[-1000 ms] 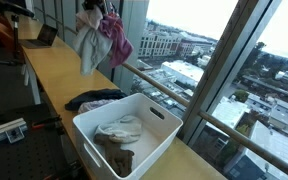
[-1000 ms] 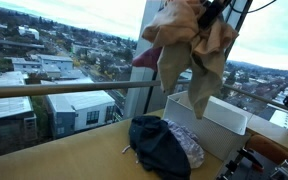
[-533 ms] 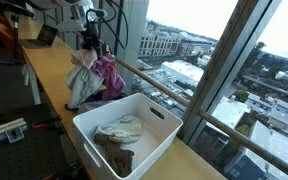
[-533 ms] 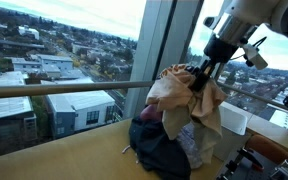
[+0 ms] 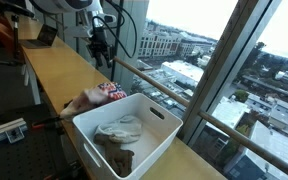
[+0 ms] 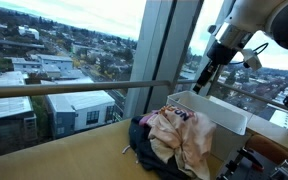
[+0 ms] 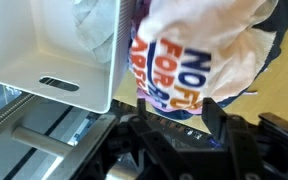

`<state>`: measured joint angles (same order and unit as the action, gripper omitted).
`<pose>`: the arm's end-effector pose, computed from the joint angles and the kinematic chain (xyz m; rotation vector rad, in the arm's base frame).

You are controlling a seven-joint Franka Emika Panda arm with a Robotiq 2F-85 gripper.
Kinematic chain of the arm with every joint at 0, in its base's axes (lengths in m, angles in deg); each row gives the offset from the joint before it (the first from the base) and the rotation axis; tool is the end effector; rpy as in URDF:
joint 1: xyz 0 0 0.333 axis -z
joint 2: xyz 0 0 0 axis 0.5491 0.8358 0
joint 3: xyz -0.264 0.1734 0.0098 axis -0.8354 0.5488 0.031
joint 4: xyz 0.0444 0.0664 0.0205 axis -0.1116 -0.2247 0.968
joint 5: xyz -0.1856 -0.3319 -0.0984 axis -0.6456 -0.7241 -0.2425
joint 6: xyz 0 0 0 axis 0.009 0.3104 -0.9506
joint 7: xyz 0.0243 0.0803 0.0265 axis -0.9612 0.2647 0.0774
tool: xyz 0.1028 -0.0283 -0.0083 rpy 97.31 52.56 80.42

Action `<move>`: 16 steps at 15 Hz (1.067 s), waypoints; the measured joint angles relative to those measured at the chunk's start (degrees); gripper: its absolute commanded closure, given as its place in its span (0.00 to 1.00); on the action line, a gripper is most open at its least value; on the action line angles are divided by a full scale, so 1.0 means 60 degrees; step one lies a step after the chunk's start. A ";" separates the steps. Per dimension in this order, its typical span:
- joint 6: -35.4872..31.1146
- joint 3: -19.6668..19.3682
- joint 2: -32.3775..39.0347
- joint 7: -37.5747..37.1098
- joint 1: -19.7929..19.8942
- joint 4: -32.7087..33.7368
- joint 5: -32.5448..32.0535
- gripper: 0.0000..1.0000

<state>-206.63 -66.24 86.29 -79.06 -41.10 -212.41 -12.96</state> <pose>0.5100 0.1577 0.3935 2.8489 0.5830 0.3960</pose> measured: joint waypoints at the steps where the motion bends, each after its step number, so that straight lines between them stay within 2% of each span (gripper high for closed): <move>1: 0.0000 -0.0111 -0.0094 0.0041 0.0103 0.0001 0.0000 0.02; 9: -0.0028 -0.1188 -0.0179 0.0452 0.1235 -0.0172 -0.0314 0.00; 13: -0.0621 -0.1779 0.0592 0.0380 0.1806 -0.0759 -0.1160 0.00; 16: -0.1279 -0.2197 0.1380 0.0173 0.1978 -0.1338 -0.1795 0.00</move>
<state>-214.30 -79.43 94.57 -78.02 -29.23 -220.44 -23.73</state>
